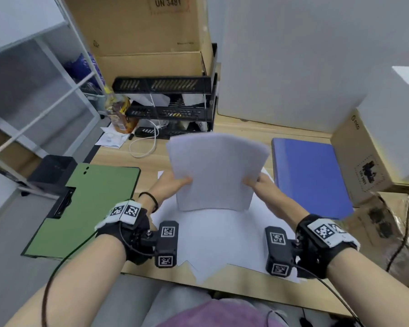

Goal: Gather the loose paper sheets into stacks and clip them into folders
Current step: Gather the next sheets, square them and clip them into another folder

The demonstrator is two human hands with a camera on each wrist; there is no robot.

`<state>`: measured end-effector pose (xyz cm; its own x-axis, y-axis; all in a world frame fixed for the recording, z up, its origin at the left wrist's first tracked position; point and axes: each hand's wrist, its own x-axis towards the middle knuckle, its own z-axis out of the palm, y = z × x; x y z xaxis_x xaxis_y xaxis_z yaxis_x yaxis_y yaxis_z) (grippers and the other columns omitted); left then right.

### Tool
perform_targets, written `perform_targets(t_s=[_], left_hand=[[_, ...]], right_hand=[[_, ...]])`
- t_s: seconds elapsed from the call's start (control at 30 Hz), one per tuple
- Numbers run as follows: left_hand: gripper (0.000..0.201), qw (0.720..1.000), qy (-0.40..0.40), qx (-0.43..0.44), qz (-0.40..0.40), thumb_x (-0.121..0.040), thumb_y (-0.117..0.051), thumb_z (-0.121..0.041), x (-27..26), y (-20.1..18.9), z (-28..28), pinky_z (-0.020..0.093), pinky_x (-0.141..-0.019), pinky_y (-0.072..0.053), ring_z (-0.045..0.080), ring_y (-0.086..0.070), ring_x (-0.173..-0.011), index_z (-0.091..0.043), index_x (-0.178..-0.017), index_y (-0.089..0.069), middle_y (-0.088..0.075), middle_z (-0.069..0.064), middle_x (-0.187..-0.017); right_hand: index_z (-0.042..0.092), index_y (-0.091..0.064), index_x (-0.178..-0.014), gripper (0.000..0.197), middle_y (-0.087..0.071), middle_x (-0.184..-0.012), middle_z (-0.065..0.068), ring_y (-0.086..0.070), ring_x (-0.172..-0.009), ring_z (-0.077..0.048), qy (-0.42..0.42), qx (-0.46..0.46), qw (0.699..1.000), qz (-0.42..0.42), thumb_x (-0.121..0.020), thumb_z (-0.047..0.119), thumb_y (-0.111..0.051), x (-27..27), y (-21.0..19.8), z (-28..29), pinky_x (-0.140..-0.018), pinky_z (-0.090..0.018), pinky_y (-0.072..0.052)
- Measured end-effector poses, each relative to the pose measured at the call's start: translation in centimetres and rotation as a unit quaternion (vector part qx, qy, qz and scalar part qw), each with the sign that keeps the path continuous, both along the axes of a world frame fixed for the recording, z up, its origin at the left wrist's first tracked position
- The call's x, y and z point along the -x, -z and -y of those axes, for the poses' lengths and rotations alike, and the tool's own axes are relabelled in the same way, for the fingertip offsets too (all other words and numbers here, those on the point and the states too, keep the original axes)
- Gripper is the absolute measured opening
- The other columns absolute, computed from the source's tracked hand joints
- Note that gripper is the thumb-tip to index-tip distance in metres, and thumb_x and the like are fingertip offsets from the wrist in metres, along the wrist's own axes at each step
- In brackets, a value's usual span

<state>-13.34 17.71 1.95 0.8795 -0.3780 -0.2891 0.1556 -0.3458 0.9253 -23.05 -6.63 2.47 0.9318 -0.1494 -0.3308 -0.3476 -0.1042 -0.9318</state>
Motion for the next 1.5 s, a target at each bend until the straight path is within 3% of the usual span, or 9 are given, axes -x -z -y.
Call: perform_targets(t_s=[0.13,0.23,0.47,0.67,0.83,1.03,1.2,1.4,1.5], left_hand=[[0.032,0.995,-0.045,0.082,0.035,-0.085,-0.066,-0.007,-1.7,-4.0,0.9,0.031,-0.094,-0.049,0.015,-0.063,-0.106,-0.024,-0.112,-0.06,-0.066,-0.001,-0.116],[0.034,0.992,-0.044,0.11,0.046,-0.083,-0.066,-0.003,-1.8,-5.0,0.5,0.028,-0.088,-0.052,0.013,-0.065,-0.103,-0.018,-0.114,-0.061,-0.068,0.0,-0.115],[0.032,0.997,-0.046,0.041,0.037,-0.086,-0.051,0.007,0.2,-1.2,-1.1,0.021,-0.078,-0.049,0.012,-0.062,-0.096,-0.02,-0.1,-0.061,-0.067,-0.007,-0.1],[0.034,0.995,-0.057,0.082,0.021,-0.088,-0.041,0.003,-0.7,-3.8,1.1,0.024,-0.081,-0.049,0.01,-0.061,-0.093,-0.023,-0.096,-0.062,-0.066,-0.008,-0.1],[0.037,0.992,-0.055,0.109,0.017,-0.086,-0.04,0.005,-2.0,-4.6,0.7,0.026,-0.079,-0.049,0.012,-0.061,-0.095,-0.021,-0.101,-0.061,-0.067,-0.003,-0.106],[0.034,0.998,-0.009,-0.057,0.013,-0.091,-0.035,0.002,0.6,0.3,-2.0,0.026,-0.086,-0.044,0.013,-0.052,-0.105,-0.012,-0.11,-0.059,-0.06,-0.003,-0.112],[0.026,0.999,-0.006,-0.036,0.005,-0.087,-0.039,0.006,-0.6,-1.8,-2.0,0.013,-0.067,-0.044,0.018,-0.052,-0.09,-0.004,-0.101,-0.059,-0.062,-0.002,-0.093],[0.084,0.988,-0.08,-0.052,0.123,-0.083,-0.071,-0.024,-2.3,-2.8,-2.7,0.032,-0.109,-0.024,0.009,-0.026,-0.132,-0.023,-0.148,-0.017,-0.027,-0.007,-0.145],[0.063,0.979,0.076,-0.124,0.143,-0.081,-0.072,-0.032,-2.5,-4.0,-2.1,0.031,-0.102,-0.033,0.01,-0.04,-0.126,-0.027,-0.137,-0.043,-0.047,-0.011,-0.133]], right_hand=[[0.017,-0.059,-0.127,0.032,-0.068,-0.122,0.003,-0.066,-0.11,-0.013,0.044,-0.043,0.996,0.061,-0.095,0.017,-0.055,-2.7,-3.7,0.4,-0.093,-0.031,-0.051],[0.022,-0.06,-0.12,0.027,-0.07,-0.117,0.007,-0.067,-0.105,-0.009,0.059,-0.068,0.994,0.068,-0.095,0.015,-0.057,-2.6,-4.6,0.6,-0.09,-0.028,-0.051],[0.032,-0.051,-0.132,0.035,-0.056,-0.13,0.014,-0.045,-0.123,0.0,0.024,-0.036,0.999,-0.017,-0.098,0.025,-0.05,-0.3,-1.9,1.7,-0.1,-0.03,-0.023],[0.03,-0.059,-0.109,0.027,-0.063,-0.105,0.025,-0.056,-0.092,0.018,0.026,-0.041,0.999,0.007,-0.105,0.026,-0.033,-1.8,-4.3,0.0,-0.077,-0.01,-0.038],[0.033,-0.059,-0.117,0.024,-0.066,-0.113,0.021,-0.06,-0.106,0.003,0.06,-0.043,0.996,0.048,-0.103,0.029,-0.039,-2.2,-4.4,0.7,-0.086,-0.018,-0.041],[0.023,-0.047,-0.14,0.039,-0.053,-0.137,0.01,-0.048,-0.121,-0.008,-0.065,0.046,0.996,-0.043,-0.106,0.031,-0.031,-0.1,1.3,0.3,-0.095,-0.022,-0.032],[0.007,-0.062,-0.102,0.033,-0.068,-0.106,-0.006,-0.06,-0.092,-0.012,0.008,0.117,0.992,0.048,-0.103,0.03,-0.038,-2.4,-0.8,0.1,-0.08,-0.027,-0.045],[0.017,-0.042,-0.065,0.035,-0.048,-0.068,0.004,-0.042,-0.066,-0.013,-0.157,0.315,0.934,0.064,-0.1,0.016,-0.041,-3.2,-2.7,1.2,-0.06,-0.024,-0.032],[0.018,-0.034,-0.063,0.038,-0.037,-0.062,0.006,-0.033,-0.058,-0.01,-0.232,0.329,0.914,0.055,-0.1,0.015,-0.043,-3.0,-2.4,0.5,-0.055,-0.019,-0.029]])
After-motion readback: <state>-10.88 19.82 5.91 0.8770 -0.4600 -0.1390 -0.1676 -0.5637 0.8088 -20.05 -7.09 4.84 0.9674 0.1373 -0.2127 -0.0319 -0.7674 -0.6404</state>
